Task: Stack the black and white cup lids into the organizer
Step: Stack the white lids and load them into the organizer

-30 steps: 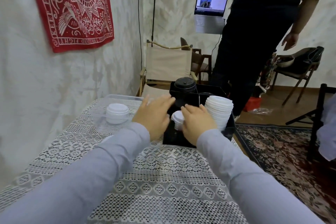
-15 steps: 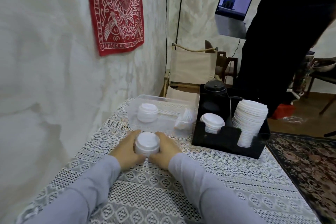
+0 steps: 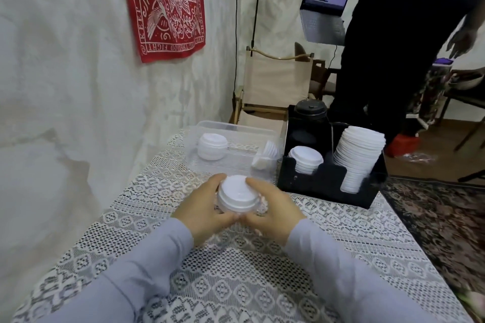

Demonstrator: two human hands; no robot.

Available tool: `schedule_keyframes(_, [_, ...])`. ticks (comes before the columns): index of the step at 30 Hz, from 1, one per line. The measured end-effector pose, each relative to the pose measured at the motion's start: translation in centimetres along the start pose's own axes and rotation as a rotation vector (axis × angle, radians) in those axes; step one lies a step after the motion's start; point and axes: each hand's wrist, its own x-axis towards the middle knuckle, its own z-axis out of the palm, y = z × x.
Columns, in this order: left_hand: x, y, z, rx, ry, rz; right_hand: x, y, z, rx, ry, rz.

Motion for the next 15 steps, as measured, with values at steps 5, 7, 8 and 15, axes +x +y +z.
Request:
schedule_keyframes(5, [-4.2, 3.5, 2.7, 0.058, -0.031, 0.172, -6.7, 2.3, -2.1, -0.096, 0.045, -0.027])
schedule_keyframes(7, [-6.1, 4.2, 4.0, 0.080, -0.033, 0.175, -9.2, 3.1, -2.0, -0.099, 0.066, -0.023])
schedule_keyframes(8, [-6.9, 4.2, 4.7, 0.085, -0.033, 0.177, -10.3, 3.4, -1.8, -0.106, 0.064, -0.016])
schedule_keyframes(15, [-9.8, 4.1, 6.2, 0.076, -0.037, 0.207, -13.4, 4.4, 0.3, -0.159, 0.031, -0.005])
